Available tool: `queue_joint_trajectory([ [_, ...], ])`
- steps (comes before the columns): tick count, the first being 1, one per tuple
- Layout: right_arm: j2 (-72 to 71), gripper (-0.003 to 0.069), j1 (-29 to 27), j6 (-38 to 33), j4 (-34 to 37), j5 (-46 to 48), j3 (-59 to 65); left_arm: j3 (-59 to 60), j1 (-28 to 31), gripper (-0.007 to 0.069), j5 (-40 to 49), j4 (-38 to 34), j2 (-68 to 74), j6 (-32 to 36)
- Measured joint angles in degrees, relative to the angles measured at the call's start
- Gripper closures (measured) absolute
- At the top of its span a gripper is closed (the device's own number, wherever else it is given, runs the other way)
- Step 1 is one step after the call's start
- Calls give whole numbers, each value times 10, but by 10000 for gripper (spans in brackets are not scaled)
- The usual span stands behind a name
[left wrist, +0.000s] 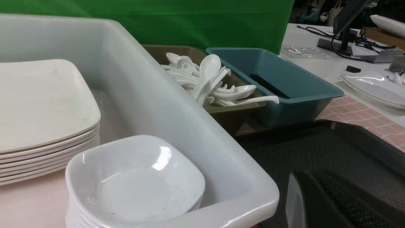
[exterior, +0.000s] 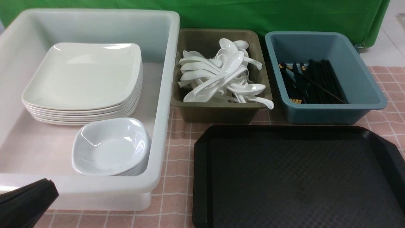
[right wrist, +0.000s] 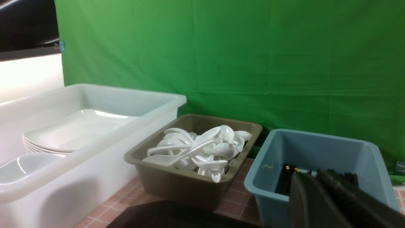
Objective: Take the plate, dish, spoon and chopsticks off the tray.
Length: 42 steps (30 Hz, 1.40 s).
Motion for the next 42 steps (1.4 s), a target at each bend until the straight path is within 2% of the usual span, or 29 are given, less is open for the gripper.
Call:
queue_joint_trajectory([
  [7, 0, 548, 0, 0, 0, 0, 0, 0, 0, 627, 1, 8, 0, 0],
  [13, 0, 533, 0, 1, 0, 0, 0, 11, 12, 627, -23, 88, -12, -7],
  [18, 0, 522, 0, 1, 0, 0, 0, 75, 124, 627, -91, 117, -70, -17],
  [19, 0, 522, 0, 1, 0, 0, 0, 78, 124, 627, -91, 118, -72, -17],
  [20, 0, 517, 0, 1, 0, 0, 0, 109, 172, 627, -122, 124, -86, -18],
  [24, 0, 507, 0, 1, 0, 0, 0, 159, 218, 627, -137, 137, -91, -18],
  [31, 0, 488, 0, 1, 0, 1, 0, 171, 225, 627, -79, 156, -91, -18],
  [42, 0, 456, 0, 1, 0, 1, 0, 171, 225, 625, -76, 156, -91, -18],
])
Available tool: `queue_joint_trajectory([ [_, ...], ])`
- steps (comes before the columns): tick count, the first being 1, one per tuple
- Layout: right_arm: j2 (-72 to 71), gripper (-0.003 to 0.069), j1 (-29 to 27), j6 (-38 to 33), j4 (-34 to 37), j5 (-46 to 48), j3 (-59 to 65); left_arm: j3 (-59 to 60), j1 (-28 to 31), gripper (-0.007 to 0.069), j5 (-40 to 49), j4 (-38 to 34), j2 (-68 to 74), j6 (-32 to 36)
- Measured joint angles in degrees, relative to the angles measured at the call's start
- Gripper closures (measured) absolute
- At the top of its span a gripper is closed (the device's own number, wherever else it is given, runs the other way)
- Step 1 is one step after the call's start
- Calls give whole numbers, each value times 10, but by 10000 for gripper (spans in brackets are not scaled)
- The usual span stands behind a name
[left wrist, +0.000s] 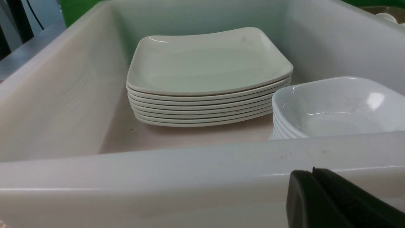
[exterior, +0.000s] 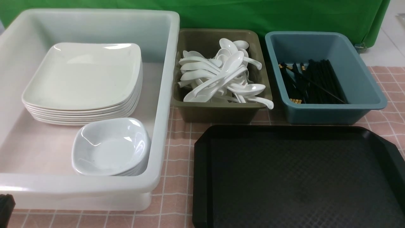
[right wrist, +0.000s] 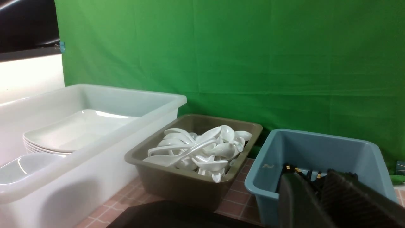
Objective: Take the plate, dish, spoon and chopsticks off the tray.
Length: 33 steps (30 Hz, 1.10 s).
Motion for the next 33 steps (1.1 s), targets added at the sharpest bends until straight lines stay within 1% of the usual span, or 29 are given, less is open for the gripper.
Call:
queue_joint_trajectory([
  [10, 0, 422, 0, 0, 0, 0, 0, 0, 0, 625, 1, 0, 0, 0],
  [12, 0, 421, 0, -3, 15, -6, 0, 0, 0, 625, 1, 0, 0, 0],
  [14, 0, 421, 0, -43, 67, -18, 0, 0, 0, 625, 1, 0, 0, 0],
  [16, 0, 421, 0, -154, 185, -38, 0, 0, 0, 624, 1, 1, 0, 0],
  [17, 0, 421, 0, -168, 199, -40, 0, 0, 0, 624, 1, 1, 0, 0],
  [18, 0, 421, 0, -260, 292, -54, 1, 0, 0, 624, 1, 2, 0, 0],
  [20, 0, 421, 0, -365, 403, -68, 2, 0, 0, 624, 1, 3, 0, 0],
  [21, 0, 421, 0, -365, 409, -69, 2, 0, 0, 624, 1, 3, 0, 0],
  [22, 0, 421, 0, -396, 442, -75, 5, 0, 0, 624, 1, 4, 0, 0],
  [23, 0, 421, 0, -408, 457, -76, 7, 0, 0, 624, 1, 5, 0, 0],
  [26, 1, 420, 0, -422, 472, -87, 16, 0, 0, 624, 1, 6, 0, 0],
  [28, 1, 419, -13, -424, 477, -104, 31, 0, 0, 624, 1, 7, 0, 0],
  [30, 1, 419, -75, -425, 481, -121, 61, 0, 0, 624, 1, 7, 0, 0],
  [31, 1, 419, -94, -425, 481, -122, 69, 0, 0, 624, 1, 7, 0, 0],
  [33, 2, 419, -167, -429, 481, -122, 106, 0, 0, 624, 1, 7, 0, 0],
])
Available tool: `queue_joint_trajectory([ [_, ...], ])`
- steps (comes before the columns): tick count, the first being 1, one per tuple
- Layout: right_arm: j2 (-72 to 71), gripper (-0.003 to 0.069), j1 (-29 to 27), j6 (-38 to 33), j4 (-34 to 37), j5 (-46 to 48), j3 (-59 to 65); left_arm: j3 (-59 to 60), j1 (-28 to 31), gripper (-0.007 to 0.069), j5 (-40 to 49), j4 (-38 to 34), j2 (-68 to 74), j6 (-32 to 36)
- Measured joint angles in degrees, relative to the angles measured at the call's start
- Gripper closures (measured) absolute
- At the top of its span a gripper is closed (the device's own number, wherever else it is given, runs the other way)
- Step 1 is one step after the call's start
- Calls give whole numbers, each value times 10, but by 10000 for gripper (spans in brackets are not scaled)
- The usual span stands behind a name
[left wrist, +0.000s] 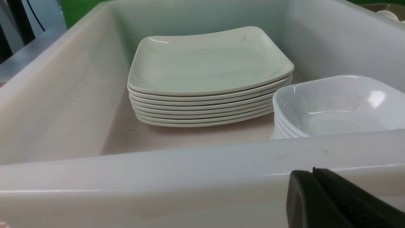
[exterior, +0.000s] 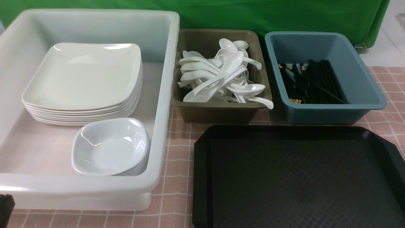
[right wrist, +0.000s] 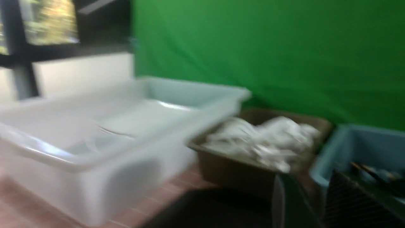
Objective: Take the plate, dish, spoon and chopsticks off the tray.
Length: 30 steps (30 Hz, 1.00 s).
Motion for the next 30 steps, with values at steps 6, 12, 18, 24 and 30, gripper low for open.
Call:
queue_joint_trajectory([
  [6, 0, 419, -164, -9, 0, 12, 108, 0, 0, 624, 0, 1, 0, 0],
  [12, 0, 419, -210, -21, -4, 49, 106, 0, 0, 622, 0, 4, 0, 0],
  [18, 0, 419, -210, -22, -4, 50, 106, 0, 0, 621, 0, 11, 0, 1],
  [24, 0, 419, -210, -23, -4, 50, 106, 0, 0, 621, 0, 17, 0, 1],
  [30, 0, 419, -210, -23, -4, 50, 106, 0, 0, 620, 0, 17, 0, 1],
])
